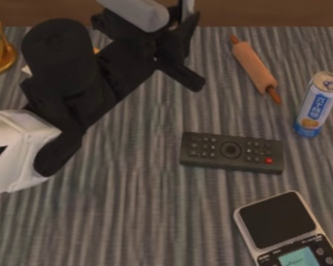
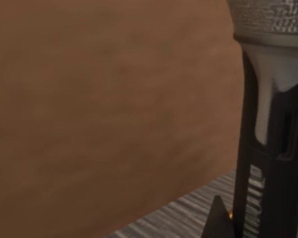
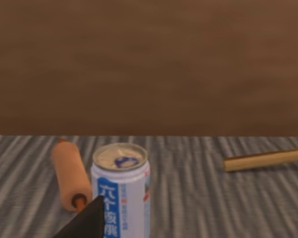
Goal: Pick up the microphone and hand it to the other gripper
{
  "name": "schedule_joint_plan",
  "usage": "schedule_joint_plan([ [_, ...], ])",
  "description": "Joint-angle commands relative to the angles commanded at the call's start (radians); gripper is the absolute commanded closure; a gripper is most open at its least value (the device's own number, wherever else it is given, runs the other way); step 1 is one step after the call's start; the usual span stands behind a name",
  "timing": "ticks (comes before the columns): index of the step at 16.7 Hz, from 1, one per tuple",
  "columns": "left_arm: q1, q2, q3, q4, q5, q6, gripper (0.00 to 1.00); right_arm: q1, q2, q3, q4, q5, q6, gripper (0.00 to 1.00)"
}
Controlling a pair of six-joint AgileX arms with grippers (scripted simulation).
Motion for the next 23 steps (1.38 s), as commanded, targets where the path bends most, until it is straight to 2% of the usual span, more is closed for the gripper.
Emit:
schedule_joint_plan([
  [2,0.0,0.0,0.0,0.0,0.0,0.0,1.0,0.019,0.033,0.026,0.01,-0.014,-0.003,0.0],
  [5,0.0,0.0,0.0,0.0,0.0,0.0,1.0,0.082,0.164,0.12,0.048,-0.061,-0.008,0.0],
  [14,0.0,0.0,0.0,0.0,0.0,0.0,1.0,0.361,0.86,0.581,0.264,-0.265,-0.013,0.0],
  [17,0.0,0.0,0.0,0.0,0.0,0.0,1.0,0.438,1.049,0.708,0.323,-0.321,-0.016,0.0],
  [20,0.0,0.0,0.0,0.0,0.0,0.0,1.0,0.488,1.165,0.784,0.354,-0.357,-0.018,0.0],
  [23,0.0,0.0,0.0,0.0,0.0,0.0,1.0,0.502,1.196,0.803,0.36,-0.367,-0.019,0.0],
])
